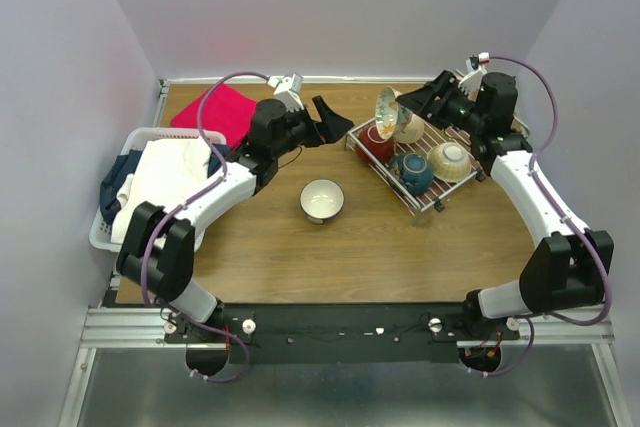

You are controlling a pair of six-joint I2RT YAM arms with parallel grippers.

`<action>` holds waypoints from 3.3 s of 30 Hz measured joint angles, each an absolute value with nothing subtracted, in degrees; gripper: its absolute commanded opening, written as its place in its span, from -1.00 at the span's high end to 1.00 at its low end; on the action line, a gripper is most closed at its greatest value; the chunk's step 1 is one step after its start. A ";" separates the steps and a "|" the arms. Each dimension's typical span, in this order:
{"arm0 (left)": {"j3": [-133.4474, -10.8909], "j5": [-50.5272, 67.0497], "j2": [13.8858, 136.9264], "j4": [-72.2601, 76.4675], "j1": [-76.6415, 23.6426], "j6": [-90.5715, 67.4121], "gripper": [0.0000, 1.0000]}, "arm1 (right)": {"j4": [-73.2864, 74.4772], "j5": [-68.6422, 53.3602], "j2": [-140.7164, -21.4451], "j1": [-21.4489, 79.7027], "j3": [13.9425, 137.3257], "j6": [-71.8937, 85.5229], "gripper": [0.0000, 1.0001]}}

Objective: Unload the bowls from the dish rack

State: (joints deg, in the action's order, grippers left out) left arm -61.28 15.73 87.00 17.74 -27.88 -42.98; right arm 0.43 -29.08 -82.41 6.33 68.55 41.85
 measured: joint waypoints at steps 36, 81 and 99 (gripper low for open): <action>-67.51 26.57 107.26 37.87 -31.64 -63.07 1.00 | -8.95 -37.43 -74.37 6.04 59.29 50.72 -0.81; -75.00 2.68 100.20 -26.39 -16.21 -26.35 1.00 | 25.02 -17.93 -65.76 6.44 59.42 18.48 -1.00; -82.02 9.74 114.43 -21.41 -15.49 -30.02 -0.06 | 31.33 -8.73 -64.05 6.44 59.64 16.14 -1.00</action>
State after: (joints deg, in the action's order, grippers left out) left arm -82.02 9.74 114.43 -21.41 -15.49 -30.02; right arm 31.33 -8.73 -64.05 6.44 59.64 16.14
